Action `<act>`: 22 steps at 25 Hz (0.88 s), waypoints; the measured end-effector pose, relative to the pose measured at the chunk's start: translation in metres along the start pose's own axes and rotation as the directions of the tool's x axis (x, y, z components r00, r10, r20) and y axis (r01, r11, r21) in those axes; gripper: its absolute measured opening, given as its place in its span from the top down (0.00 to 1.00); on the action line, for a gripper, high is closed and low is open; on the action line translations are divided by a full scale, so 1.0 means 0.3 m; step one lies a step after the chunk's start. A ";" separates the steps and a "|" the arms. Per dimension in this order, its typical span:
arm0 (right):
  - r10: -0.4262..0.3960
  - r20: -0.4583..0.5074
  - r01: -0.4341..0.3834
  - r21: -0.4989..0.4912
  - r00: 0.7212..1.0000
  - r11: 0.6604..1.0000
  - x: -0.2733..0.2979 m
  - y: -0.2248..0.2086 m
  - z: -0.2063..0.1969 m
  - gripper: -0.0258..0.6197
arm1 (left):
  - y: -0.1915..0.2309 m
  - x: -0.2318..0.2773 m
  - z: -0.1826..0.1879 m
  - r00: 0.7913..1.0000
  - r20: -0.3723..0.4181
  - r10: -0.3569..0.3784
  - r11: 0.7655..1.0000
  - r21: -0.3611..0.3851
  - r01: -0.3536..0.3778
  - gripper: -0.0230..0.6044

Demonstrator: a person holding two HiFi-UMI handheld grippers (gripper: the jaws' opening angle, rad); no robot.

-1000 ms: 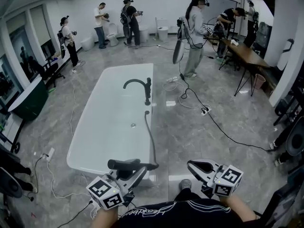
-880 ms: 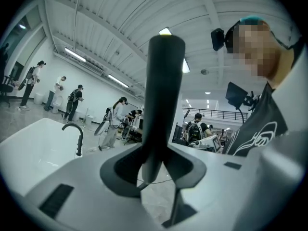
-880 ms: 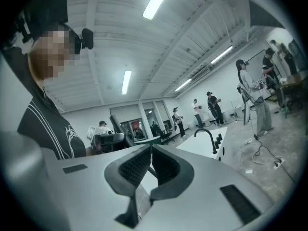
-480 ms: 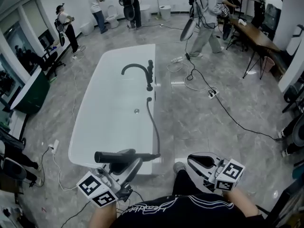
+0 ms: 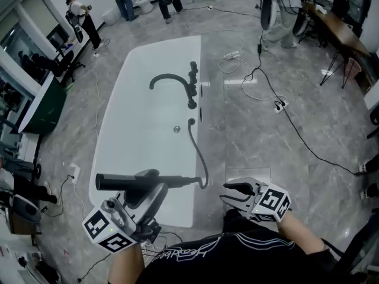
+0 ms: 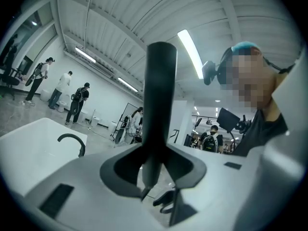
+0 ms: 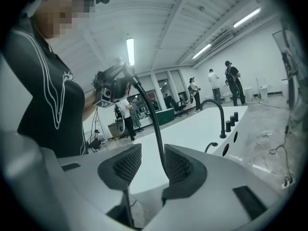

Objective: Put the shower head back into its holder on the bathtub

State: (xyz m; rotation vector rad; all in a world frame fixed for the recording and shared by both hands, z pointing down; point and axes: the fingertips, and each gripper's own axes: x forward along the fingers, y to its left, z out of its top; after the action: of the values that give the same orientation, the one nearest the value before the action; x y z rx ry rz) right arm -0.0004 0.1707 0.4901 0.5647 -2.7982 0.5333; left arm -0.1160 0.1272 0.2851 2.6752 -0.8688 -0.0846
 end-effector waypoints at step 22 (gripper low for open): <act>0.165 -0.317 -0.186 -0.037 0.934 0.982 0.260 -0.426 -0.229 0.86 | 0.197 0.380 0.228 0.995 0.071 0.065 0.996 0.058 -0.069 0.75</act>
State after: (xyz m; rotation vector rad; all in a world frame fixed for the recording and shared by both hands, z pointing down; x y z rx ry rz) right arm -0.0070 0.0625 0.6142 0.1943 -2.5620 0.5112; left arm -0.0671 -0.0037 0.2447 2.7106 -0.9977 -0.1382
